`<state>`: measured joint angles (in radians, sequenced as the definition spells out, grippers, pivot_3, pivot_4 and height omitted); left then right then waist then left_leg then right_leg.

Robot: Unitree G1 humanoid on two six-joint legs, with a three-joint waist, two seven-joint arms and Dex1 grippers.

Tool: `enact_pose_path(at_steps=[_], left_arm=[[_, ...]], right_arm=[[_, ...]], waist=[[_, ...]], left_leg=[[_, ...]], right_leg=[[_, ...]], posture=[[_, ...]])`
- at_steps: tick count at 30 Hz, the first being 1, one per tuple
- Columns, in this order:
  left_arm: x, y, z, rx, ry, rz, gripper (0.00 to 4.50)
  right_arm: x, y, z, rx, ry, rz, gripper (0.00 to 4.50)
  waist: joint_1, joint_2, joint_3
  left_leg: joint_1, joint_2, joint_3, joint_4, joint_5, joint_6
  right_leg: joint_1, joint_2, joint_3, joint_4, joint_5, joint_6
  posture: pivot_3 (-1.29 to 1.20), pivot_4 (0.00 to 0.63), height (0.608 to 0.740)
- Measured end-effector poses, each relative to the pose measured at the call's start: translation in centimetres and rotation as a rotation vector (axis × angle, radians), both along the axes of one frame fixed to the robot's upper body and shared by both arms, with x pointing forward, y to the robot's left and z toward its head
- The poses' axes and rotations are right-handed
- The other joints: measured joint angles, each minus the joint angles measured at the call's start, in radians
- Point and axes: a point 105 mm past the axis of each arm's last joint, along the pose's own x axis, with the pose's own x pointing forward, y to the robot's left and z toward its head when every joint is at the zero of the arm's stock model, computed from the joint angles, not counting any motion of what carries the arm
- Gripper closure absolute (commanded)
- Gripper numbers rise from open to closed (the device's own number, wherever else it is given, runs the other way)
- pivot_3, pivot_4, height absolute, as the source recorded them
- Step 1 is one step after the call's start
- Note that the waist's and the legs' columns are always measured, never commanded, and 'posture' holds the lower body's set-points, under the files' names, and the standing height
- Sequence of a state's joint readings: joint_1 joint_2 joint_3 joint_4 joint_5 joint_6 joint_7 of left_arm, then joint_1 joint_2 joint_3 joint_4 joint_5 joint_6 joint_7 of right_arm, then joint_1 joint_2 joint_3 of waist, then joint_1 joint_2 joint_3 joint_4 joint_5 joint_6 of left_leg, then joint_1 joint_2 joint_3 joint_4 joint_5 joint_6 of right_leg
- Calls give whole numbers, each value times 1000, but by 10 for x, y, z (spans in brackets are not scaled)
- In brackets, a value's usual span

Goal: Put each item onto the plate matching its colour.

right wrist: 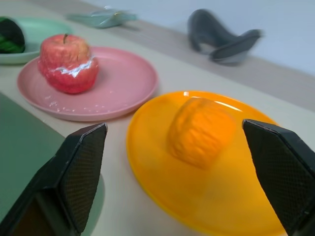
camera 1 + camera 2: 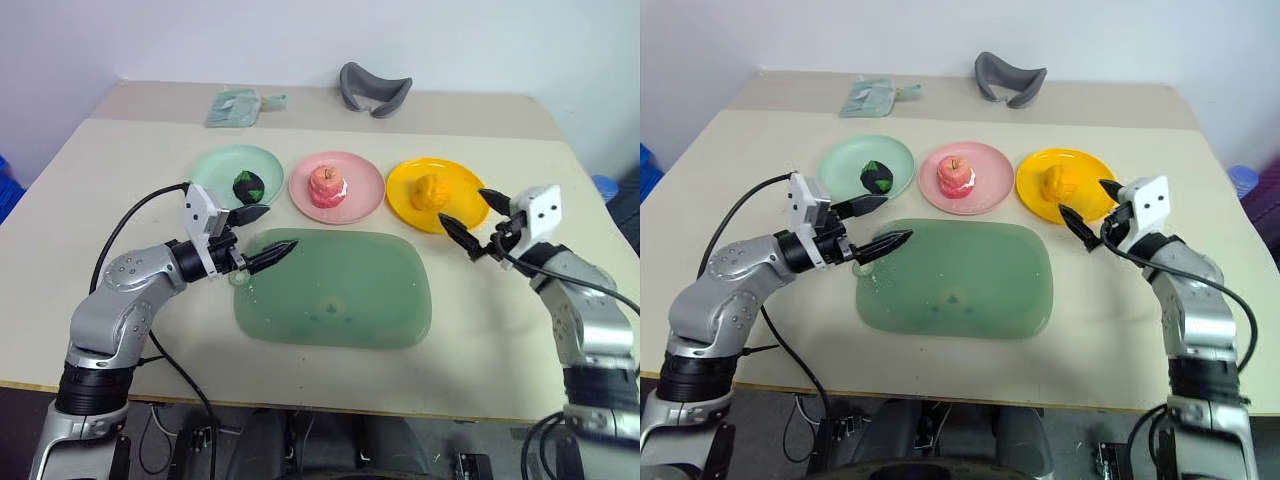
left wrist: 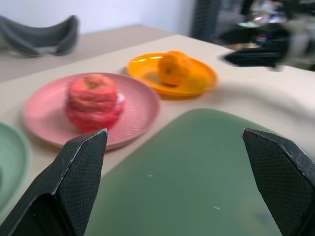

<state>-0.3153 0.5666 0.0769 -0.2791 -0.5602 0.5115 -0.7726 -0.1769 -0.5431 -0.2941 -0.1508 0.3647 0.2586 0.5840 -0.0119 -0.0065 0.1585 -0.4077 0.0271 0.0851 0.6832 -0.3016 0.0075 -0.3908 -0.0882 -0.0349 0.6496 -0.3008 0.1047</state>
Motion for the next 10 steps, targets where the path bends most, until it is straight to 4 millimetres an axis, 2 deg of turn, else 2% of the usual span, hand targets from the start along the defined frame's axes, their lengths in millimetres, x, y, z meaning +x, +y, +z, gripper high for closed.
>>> enact_pose_path(at_steps=[2, 4, 6, 10], left_arm=[[-2, 8, -5, 12, 8, 31, 0], [-8, 18, -14, 36, 30, 47, 0], [-13, 26, -21, 55, 53, 59, 0], [-24, 37, -21, 59, 65, 63, 0]], right_arm=[[-24, 8, -15, 14, 36, -8, 21], [-44, 7, -43, 10, 140, -20, 21], [-58, 5, -60, 13, 210, -31, 21], [-72, -1, -58, 21, 210, -48, 21]], waist=[[1, 0, 0], [3, 0, 0], [2, 0, 0], [1, 0, 0]], left_leg=[[0, 0, 0, -1, 0, 0], [0, -1, 1, -1, 0, 0], [0, -1, 1, 0, 0, 1], [1, 0, 0, 0, -1, 1]], right_leg=[[0, 0, 0, -1, 0, 0], [0, -1, 1, -1, 0, 0], [1, -1, 1, -1, 0, 0], [1, -1, 1, 0, 0, 0]], posture=[[0, 150, 740], [0, 150, 740], [0, 150, 740], [0, 150, 740]])
